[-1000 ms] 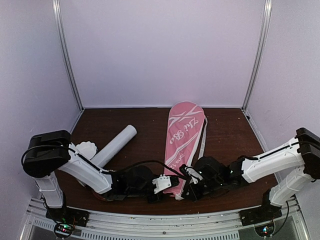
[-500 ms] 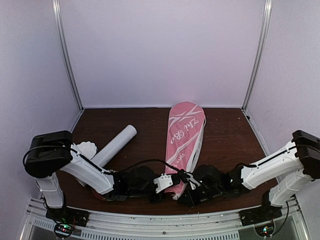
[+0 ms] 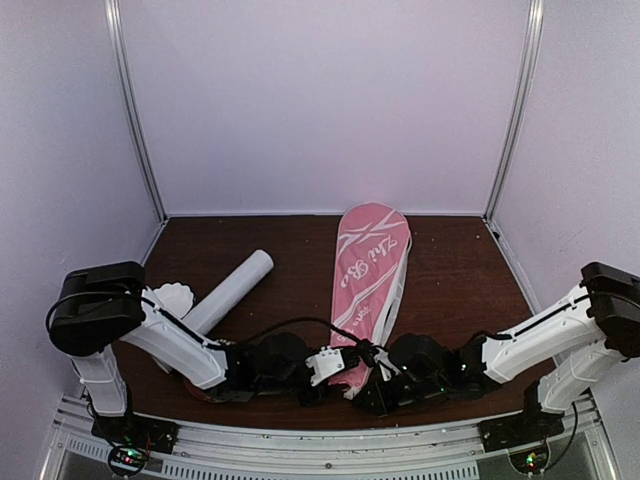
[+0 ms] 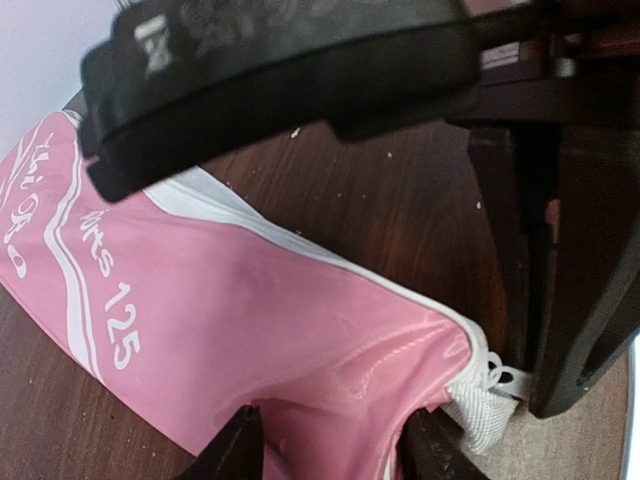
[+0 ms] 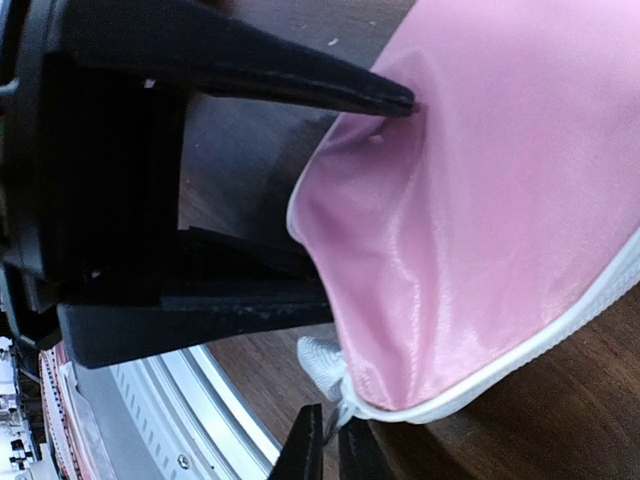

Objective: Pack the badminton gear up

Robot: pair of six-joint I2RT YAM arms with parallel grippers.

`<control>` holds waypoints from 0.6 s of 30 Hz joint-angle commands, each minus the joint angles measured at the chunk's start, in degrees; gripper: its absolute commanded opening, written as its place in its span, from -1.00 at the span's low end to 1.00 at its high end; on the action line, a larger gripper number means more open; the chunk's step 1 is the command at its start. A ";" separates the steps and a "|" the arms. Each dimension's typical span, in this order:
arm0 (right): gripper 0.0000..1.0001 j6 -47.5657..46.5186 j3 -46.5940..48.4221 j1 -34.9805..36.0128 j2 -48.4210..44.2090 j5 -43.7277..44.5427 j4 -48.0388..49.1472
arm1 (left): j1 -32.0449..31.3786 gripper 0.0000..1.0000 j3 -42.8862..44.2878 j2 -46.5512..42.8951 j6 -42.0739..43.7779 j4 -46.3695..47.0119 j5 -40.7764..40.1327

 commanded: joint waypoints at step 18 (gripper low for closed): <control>-0.07 -6.97 1.95 -1.54 -13.17 -0.91 -9.35 | 2.03 0.54 -1.61 -13.98 -3.43 -11.19 1.92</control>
